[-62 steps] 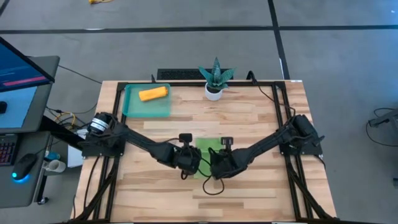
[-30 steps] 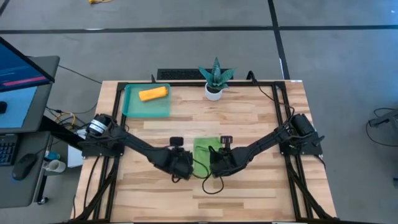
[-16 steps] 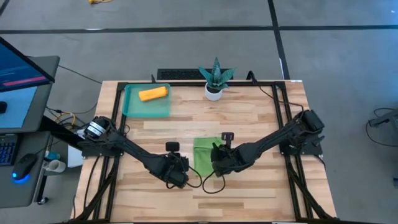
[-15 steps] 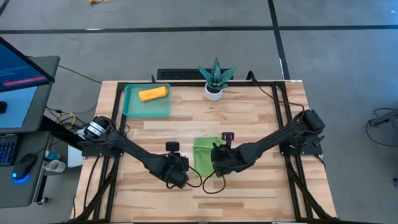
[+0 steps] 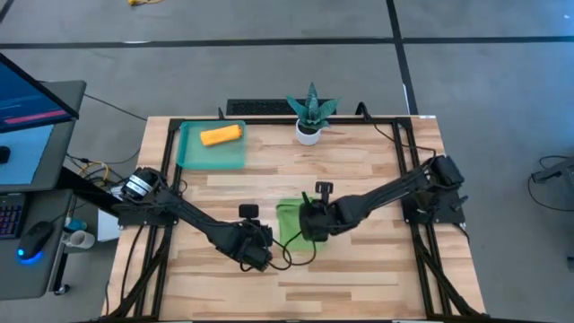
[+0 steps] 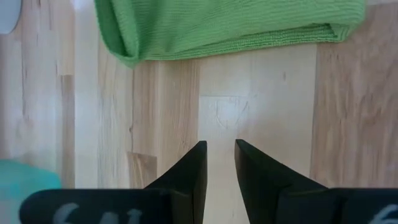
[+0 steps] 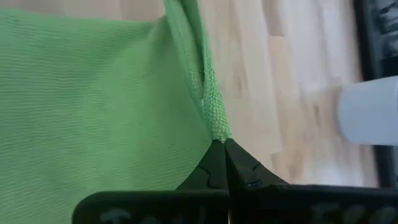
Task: Roll microfiber towels into tight, uniform cylinder then place into a basket
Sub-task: Fold the light green microfiber cloth
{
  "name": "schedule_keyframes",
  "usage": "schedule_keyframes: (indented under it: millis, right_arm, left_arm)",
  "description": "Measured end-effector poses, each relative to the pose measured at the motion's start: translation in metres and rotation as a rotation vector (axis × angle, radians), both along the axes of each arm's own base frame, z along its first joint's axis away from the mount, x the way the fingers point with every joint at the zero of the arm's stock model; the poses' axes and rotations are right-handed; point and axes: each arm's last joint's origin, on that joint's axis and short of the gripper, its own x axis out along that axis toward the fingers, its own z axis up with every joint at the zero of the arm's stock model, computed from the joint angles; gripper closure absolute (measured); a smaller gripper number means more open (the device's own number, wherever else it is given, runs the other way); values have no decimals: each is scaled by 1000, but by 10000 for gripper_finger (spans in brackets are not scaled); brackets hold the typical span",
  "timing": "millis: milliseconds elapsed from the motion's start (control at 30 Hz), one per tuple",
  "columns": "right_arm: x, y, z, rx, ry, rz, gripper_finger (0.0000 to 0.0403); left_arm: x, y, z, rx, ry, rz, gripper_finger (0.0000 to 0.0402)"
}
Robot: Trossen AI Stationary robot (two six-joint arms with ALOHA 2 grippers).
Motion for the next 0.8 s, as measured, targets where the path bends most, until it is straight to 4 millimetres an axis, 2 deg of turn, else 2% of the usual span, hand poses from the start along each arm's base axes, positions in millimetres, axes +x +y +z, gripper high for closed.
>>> schedule_keyframes:
  millis: [233, 500, 800]
  right_arm:
    - [5, -7, -1, 109, 25, 40, 379]
    - [6, -16, -1, 114, 30, 12, 339]
    - [8, -28, -2, 112, 40, -26, 241]
  left_arm:
    - [0, 0, 0, 1, 1, -3, 327]
    - [0, 0, 0, -12, 4, 0, 327]
    - [0, -1, 0, -17, -2, 11, 327]
